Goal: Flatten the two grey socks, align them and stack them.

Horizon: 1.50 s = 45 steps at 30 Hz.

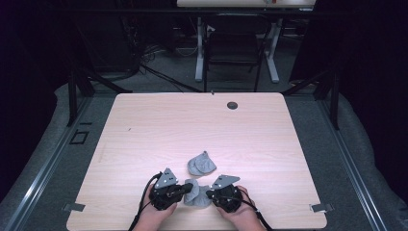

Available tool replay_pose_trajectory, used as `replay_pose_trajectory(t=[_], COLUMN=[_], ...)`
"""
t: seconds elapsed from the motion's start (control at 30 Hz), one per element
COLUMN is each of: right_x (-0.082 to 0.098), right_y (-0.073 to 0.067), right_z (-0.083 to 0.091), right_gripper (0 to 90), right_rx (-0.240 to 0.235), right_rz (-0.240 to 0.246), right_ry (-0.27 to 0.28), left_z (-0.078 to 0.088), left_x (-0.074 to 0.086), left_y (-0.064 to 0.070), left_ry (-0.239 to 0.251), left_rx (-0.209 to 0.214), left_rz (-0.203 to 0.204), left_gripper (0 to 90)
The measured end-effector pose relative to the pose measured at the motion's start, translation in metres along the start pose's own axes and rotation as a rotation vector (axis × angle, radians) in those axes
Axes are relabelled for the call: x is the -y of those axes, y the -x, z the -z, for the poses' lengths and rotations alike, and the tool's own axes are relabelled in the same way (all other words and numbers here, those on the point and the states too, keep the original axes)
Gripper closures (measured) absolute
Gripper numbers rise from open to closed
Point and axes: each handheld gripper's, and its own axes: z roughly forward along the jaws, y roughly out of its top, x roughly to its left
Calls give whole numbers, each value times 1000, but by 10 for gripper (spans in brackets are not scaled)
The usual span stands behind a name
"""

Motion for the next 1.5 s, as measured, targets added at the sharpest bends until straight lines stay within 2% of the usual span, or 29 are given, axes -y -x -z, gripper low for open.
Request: replay_pose_trajectory(t=[0.1,0.13,0.3,0.33,0.37,0.5,0.6,0.67,0.7,0.83,0.93,1.03,1.13,1.27,1.3,1.37,1.5], right_x=[2,3,6,7,7,7,7,7,7,7,7,7,7,8,8,8,8], right_y=[2,4,10,10,10,10,9,9,9,9,9,8,8,9,9,10,9], right_z=[3,4,9,10,10,10,10,10,10,10,10,10,10,11,11,12,12], right_gripper=[898,897,896,896,896,895,895,894,894,893,890,888,885,883,882,881,880], right_rx=[10,7,0,3,12,15,19,20,22,23,25,26,25,24,25,28,30], right_rz=[6,3,-8,-12,-13,-12,-1,-2,-5,-4,-6,-7,-9,-10,-14,-18,-23], right_ry=[-8,-9,-20,-16,-16,-19,-20,-18,-17,-17,-16,-16,-18,-23,-24,-25,-29], left_z=[4,6,11,12,13,19,23,26,26,16,8,6,5,5,6,8,8], left_x=[2,3,7,8,9,7,3,0,-1,4,8,12,15,17,18,21,26], left_y=[-3,-5,-11,-13,-13,-19,-18,-16,-15,-13,-10,-10,-12,-12,-13,-15,-16], left_ry=[-1,-6,-19,-27,-27,8,40,58,56,5,-43,-55,-65,-84,-95,-104,-111], left_rx=[-26,-24,-47,-53,-59,-60,-56,-61,-60,-42,-62,-87,-93,-92,-95,-89,-79], left_rz=[7,6,37,32,47,80,74,38,35,33,5,0,12,20,5,21,27], left_gripper=[889,888,873,865,854,829,804,788,782,762,752,747,737,711,707,706,705])
